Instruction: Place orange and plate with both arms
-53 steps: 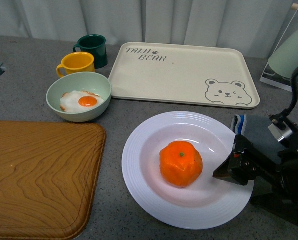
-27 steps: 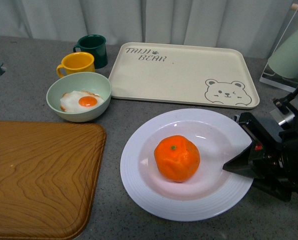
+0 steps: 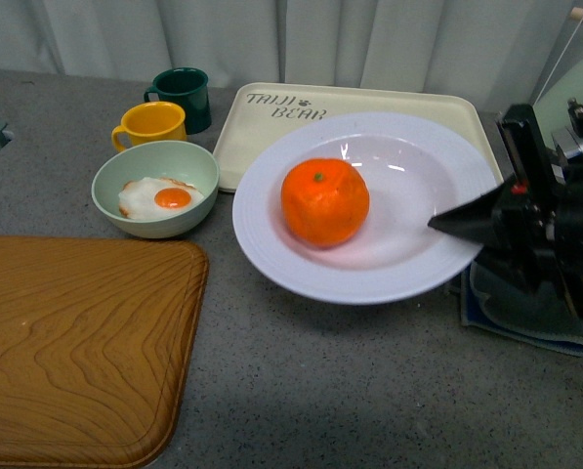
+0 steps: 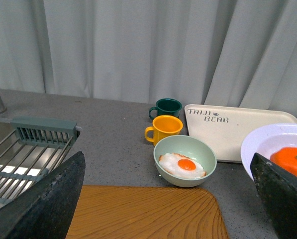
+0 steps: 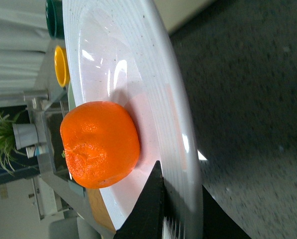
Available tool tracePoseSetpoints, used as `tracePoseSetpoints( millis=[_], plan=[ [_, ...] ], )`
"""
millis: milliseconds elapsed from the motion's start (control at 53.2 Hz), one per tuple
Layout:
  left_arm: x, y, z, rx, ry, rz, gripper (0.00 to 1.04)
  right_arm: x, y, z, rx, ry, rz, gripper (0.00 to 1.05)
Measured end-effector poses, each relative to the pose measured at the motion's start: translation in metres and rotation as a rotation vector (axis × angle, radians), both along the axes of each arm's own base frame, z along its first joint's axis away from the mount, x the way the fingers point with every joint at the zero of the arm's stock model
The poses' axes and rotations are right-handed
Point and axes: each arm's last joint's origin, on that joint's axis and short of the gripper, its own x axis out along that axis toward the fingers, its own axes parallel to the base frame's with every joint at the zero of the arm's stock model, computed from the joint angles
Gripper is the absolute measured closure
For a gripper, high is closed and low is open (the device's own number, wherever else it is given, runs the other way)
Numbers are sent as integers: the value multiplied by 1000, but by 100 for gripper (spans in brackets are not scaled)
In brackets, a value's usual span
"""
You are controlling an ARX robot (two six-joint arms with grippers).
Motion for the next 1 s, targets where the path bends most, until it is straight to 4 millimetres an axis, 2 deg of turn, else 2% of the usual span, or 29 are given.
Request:
tracePoseSetpoints(
  millis=[169,357,564,658,789,902,996],
  plan=[
    [0,0,0,0,0,0,7,49,8,-3,2,11,-96,101],
    [0,0,0,0,0,0,7,117,39,-14,-22,30,-209,101],
    [0,0,0,0,0,0,7,147,57,-23,-49,59,-240,101],
    [0,0,0,0,0,0,7,150,58,-23,-82,51,-241,84],
    [0,0,0,0,0,0,7,151,57,-20,-143,3,-254,67],
    [0,0,0,0,0,0,7,144,54,-10,-312,-116,-237,43],
    [0,0,0,0,0,0,7,136,53,3,-439,-213,-202,29]
  ],
)
